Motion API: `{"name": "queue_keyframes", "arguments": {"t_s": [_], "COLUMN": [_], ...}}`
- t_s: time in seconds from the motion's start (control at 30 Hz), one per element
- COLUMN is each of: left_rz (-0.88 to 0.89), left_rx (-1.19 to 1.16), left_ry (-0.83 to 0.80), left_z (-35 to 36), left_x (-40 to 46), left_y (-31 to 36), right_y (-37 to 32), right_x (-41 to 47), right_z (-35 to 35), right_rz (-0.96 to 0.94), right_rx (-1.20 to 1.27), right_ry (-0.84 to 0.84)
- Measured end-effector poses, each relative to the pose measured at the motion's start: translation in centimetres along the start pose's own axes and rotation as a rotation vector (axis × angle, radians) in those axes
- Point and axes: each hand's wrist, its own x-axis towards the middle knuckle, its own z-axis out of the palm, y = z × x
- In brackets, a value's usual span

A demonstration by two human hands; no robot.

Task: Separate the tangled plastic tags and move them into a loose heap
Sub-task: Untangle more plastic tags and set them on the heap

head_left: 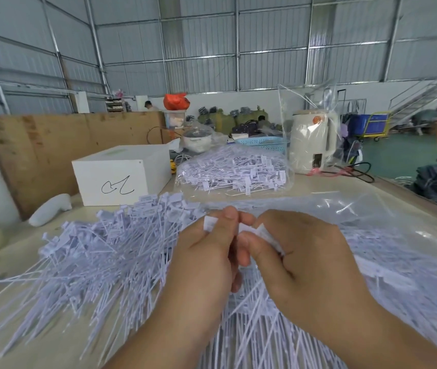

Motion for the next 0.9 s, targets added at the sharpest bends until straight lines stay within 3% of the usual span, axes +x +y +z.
{"name": "queue_keyframes", "arguments": {"t_s": [0.27, 0.43, 0.67, 0.9], "left_rz": [-0.133, -0.054, -0.232, -0.101], "left_rx": [0.099, 0.284, -0.002, 0.054], "left_ry": [0.008, 0.233, -0.293, -0.276], "left_z": [-1.0, -4.5, -1.5, -1.1], "left_x": [0.4, 2.7, 0.8, 0.7], "left_y": [0.2, 1.1, 0.1, -0.7], "right_y": [0.3, -0.1, 1.2, 1.6], "right_x": [-0.2, -0.3, -0.1, -0.2], "right_z": [0.4, 0.0, 0.2, 0.4], "right_rz": [-0.141, -0.192, 0.112, 0.165], "right_rx": [-0.182, -0.069, 0.119, 0.23], "right_ry": [-0.035, -0.044, -0.112, -0.078]}}
